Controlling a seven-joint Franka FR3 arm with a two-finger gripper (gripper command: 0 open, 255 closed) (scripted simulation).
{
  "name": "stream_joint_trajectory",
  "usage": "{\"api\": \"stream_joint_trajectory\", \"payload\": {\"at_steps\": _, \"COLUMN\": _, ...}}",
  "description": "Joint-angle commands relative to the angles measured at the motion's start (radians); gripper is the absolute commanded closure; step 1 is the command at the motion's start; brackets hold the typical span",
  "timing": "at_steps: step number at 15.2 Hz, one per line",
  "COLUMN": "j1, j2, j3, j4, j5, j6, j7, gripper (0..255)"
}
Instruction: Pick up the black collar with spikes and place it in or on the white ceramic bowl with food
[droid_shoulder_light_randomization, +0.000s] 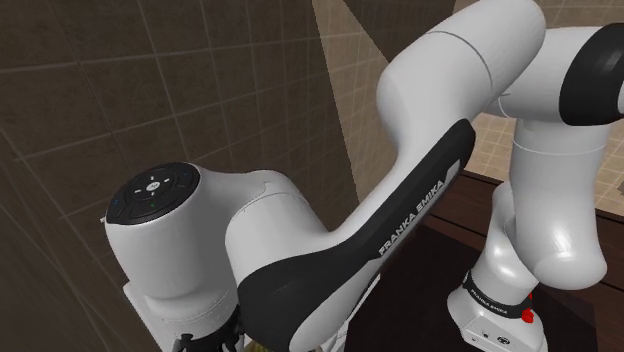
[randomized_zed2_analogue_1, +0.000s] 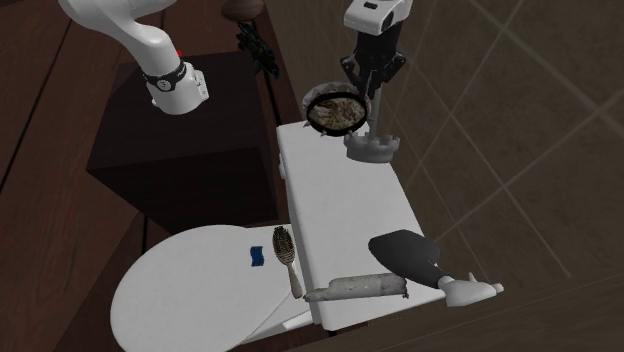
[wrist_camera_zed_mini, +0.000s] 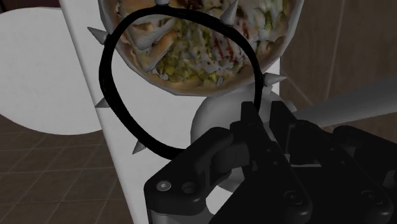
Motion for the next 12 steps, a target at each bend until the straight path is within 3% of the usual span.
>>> {"api": "stream_joint_trajectory", "payload": {"at_steps": 1, "j1": 0.025, "j2": 0.126, "j3": 0.013, "j4": -0.001, "j5": 0.031, "j6": 0.068, "j7": 0.006, "gripper": 0}}
{"api": "stream_joint_trajectory", "payload": {"at_steps": 5, "j1": 0.006, "j2": 0.065, "j3": 0.035, "j4": 0.053, "j5": 0.079, "j6": -0.037, "j7": -0.025, "gripper": 0}}
{"api": "stream_joint_trajectory", "payload": {"at_steps": 12, "j1": -0.042, "j2": 0.080, "j3": 0.092, "j4": 0.054, "j5": 0.051, "j6": -0.041, "j7": -0.007, "gripper": 0}}
